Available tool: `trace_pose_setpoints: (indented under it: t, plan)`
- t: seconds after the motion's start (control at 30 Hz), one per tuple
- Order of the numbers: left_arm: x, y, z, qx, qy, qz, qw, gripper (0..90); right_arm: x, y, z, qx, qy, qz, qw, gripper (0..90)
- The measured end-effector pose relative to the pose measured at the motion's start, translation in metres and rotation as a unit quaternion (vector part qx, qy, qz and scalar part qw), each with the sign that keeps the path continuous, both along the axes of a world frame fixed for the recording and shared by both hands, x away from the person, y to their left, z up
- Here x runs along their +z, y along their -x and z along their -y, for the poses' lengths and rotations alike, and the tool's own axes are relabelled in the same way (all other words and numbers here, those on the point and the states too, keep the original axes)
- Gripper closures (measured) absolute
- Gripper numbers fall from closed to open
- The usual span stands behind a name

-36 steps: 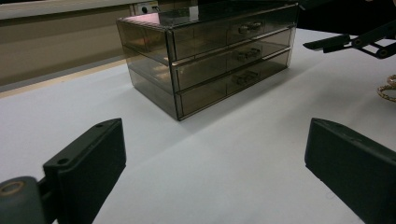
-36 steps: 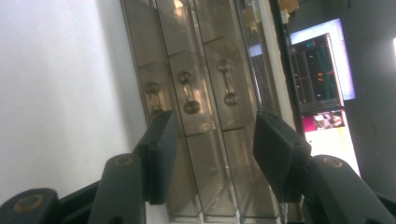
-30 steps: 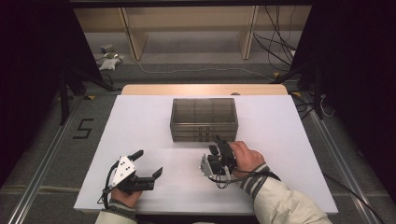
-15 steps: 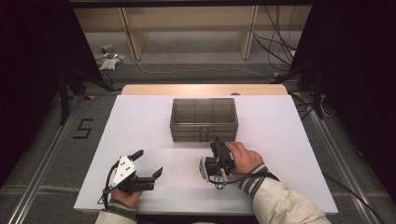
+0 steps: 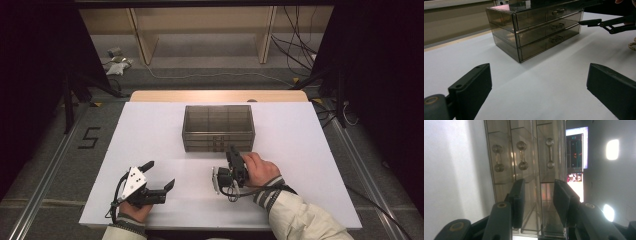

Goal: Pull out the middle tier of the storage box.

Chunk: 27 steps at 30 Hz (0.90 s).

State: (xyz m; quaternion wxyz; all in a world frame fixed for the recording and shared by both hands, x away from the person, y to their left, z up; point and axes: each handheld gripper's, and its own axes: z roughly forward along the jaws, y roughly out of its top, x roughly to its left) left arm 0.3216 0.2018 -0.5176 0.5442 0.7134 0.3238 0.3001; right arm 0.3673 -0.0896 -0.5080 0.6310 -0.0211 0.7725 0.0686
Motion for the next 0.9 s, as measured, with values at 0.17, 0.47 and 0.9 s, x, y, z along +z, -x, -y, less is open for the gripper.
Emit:
trace_pose_setpoints:
  t: [0.17,0.47,0.9]
  plan:
    - [0.000,-0.001,0.000,-0.002,-0.005,-0.003,1.0000,5.9,-0.001,-0.001,-0.004,0.002,0.007,0.005,1.0000,62.5]
    - [0.000,0.000,0.000,-0.003,-0.005,-0.004,1.0000,6.0,-0.006,-0.005,-0.012,-0.007,0.010,-0.002,0.9999,62.6]
    - [0.000,0.000,0.000,-0.004,-0.005,-0.004,1.0000,6.0,-0.016,-0.016,-0.022,-0.021,0.023,-0.001,0.9995,66.9]
